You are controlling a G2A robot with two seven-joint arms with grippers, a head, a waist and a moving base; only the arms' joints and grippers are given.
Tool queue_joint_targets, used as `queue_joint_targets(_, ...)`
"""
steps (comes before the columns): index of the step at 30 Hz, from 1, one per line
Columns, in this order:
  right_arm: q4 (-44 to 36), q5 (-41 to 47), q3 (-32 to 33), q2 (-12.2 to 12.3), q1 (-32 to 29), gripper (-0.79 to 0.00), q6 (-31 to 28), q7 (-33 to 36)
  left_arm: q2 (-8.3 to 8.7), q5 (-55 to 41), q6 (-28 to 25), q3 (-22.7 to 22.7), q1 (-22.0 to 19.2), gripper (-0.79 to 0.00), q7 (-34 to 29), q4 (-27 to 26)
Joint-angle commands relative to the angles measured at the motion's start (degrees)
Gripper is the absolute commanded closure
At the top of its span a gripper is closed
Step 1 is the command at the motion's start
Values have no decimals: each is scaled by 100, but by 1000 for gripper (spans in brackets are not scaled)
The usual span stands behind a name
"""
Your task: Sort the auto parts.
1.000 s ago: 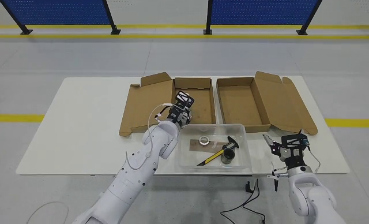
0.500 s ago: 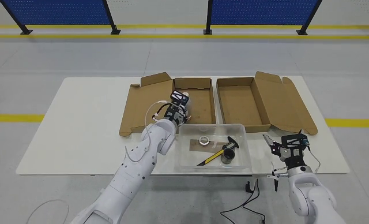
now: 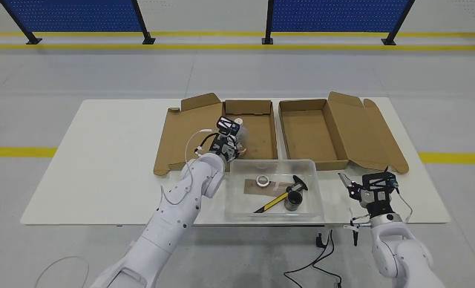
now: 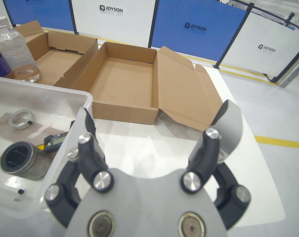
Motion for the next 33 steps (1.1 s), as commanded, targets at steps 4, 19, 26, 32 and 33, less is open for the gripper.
queue_joint_targets(4, 0, 0, 0, 0, 0, -785, 0, 0, -16, 29, -60, 11, -32, -326, -54, 71)
queue_joint_targets(19, 0, 0, 0, 0, 0, -785, 0, 0, -42, 74, -92, -31, 23, -369, -149, -120)
queue_joint_targets(26, 0, 0, 0, 0, 0, -785, 0, 0, -19, 1, -184, -139, 241, -379, -340, -821)
queue_joint_targets(32, 0, 0, 0, 0, 0, -785, 0, 0, 7, -149, -277, -228, 542, -376, -595, -1633)
queue_joint_targets(33, 0, 0, 0, 0, 0, -785, 0, 0, 9, -204, -304, -237, 594, -376, -635, -1763)
